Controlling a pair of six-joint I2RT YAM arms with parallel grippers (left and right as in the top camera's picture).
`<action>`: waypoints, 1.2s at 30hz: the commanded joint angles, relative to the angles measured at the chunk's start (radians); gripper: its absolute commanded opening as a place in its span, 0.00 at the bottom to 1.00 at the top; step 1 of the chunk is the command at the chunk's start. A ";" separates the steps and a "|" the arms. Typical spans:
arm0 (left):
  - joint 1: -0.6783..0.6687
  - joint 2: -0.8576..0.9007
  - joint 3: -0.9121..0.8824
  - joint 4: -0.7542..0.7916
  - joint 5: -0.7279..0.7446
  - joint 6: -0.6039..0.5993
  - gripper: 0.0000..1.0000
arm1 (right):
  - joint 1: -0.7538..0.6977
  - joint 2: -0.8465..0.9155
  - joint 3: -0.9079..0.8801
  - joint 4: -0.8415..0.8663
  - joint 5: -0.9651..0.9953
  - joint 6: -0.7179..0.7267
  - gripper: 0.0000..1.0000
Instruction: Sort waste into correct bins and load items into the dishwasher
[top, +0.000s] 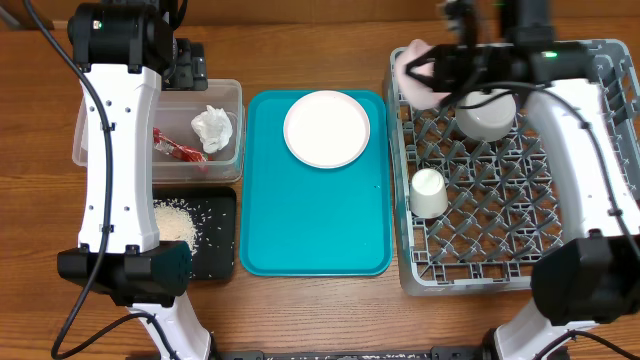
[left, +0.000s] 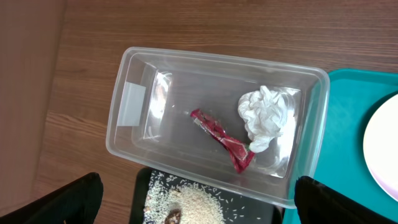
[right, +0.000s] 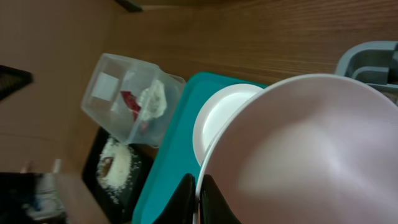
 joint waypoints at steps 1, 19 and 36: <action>0.001 -0.016 0.022 0.003 -0.001 0.014 1.00 | -0.086 0.033 -0.040 0.023 -0.313 -0.099 0.04; 0.001 -0.016 0.022 0.003 -0.001 0.014 1.00 | -0.185 0.278 -0.132 0.246 -0.746 -0.101 0.04; 0.001 -0.016 0.022 0.003 -0.001 0.014 1.00 | -0.185 0.328 -0.165 0.238 -0.656 -0.085 0.04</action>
